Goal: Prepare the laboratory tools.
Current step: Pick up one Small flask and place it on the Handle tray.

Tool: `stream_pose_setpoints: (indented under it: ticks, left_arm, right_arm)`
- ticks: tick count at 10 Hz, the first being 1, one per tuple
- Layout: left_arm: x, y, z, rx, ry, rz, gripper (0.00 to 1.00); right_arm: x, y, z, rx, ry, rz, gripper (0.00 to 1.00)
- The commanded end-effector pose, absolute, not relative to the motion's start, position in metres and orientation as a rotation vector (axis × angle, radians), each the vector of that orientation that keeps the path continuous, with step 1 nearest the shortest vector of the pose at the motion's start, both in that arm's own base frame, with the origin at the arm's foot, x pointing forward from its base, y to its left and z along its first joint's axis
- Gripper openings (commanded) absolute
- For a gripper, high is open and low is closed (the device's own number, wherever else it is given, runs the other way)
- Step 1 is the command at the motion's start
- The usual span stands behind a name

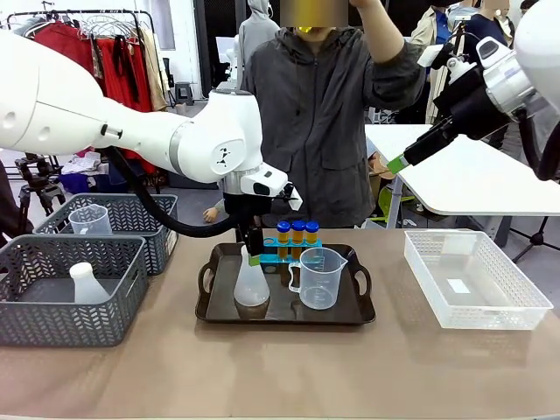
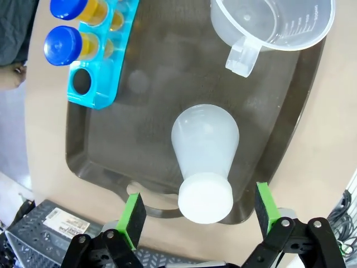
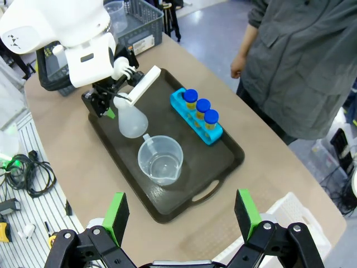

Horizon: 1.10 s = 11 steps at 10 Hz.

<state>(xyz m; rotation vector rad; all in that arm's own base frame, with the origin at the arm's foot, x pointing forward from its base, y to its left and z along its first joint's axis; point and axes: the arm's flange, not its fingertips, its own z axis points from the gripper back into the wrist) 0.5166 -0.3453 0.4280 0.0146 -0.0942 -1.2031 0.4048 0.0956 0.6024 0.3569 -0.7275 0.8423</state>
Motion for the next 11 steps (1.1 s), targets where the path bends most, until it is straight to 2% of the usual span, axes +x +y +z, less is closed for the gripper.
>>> stream_pose_setpoints:
  ticks: [1,6,11]
  left_arm:
    - [0.512,-0.335,0.437,0.003,-0.125,-1.206,1.00]
    - [0.505,-0.337,0.463,0.045,-0.173,-1.230,1.00]
    - [0.515,-0.341,0.451,0.026,-0.136,-1.199,1.00]
  right_arm:
    - [0.406,0.095,0.603,0.388,-0.739,0.840,1.00]
    - [0.406,0.095,0.603,0.388,-0.739,0.840,1.00]
    - [0.406,0.095,0.603,0.388,-0.739,0.840,1.00]
